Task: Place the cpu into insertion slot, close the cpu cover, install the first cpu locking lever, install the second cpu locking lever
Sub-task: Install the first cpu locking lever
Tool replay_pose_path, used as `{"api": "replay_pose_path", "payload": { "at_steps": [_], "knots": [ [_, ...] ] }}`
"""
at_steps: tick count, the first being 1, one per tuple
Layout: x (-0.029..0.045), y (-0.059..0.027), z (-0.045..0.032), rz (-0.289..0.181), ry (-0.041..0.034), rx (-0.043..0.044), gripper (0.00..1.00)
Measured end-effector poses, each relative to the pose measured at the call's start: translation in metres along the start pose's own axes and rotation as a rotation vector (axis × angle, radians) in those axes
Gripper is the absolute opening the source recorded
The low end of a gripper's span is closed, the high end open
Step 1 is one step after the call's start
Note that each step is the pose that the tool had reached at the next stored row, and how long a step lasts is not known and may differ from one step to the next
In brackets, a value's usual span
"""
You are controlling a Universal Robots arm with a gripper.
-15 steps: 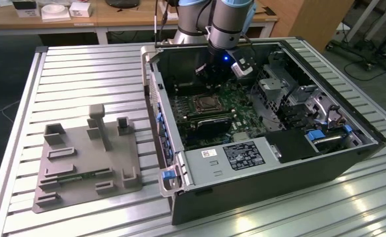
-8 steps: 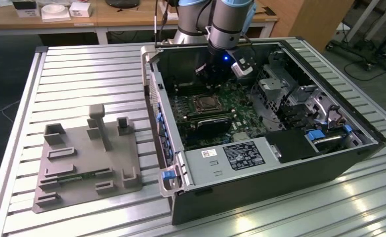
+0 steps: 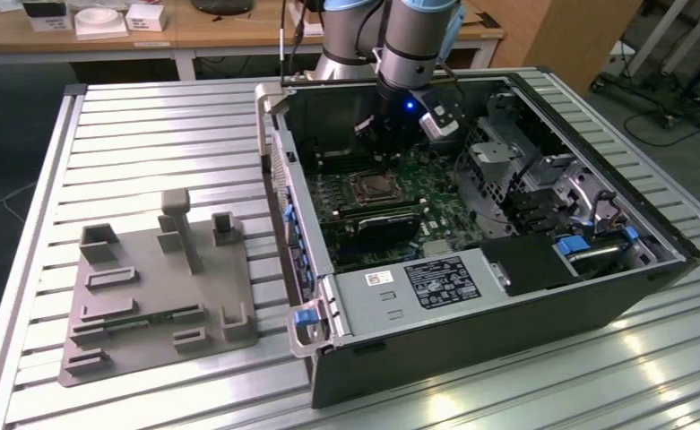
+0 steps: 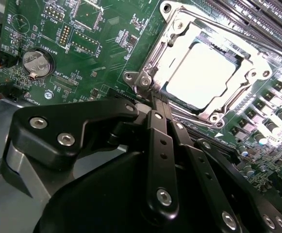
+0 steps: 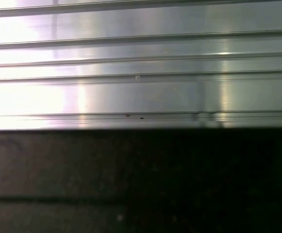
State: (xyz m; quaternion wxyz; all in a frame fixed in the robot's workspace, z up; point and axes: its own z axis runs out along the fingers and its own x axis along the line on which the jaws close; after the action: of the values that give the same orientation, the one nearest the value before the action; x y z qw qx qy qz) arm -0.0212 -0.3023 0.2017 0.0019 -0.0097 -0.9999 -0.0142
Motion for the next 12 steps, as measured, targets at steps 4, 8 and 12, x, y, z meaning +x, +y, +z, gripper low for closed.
{"api": "replay_pose_path", "payload": {
  "at_steps": [4,8,12],
  "knots": [
    [-0.0005,0.0003,0.0004,0.000,0.0000,0.0008,0.10],
    [-0.0010,0.0005,0.0012,0.000,0.0001,0.0033,0.10],
    [-0.0015,0.0007,0.0021,0.000,0.0000,0.0046,0.10]
  ]
}}
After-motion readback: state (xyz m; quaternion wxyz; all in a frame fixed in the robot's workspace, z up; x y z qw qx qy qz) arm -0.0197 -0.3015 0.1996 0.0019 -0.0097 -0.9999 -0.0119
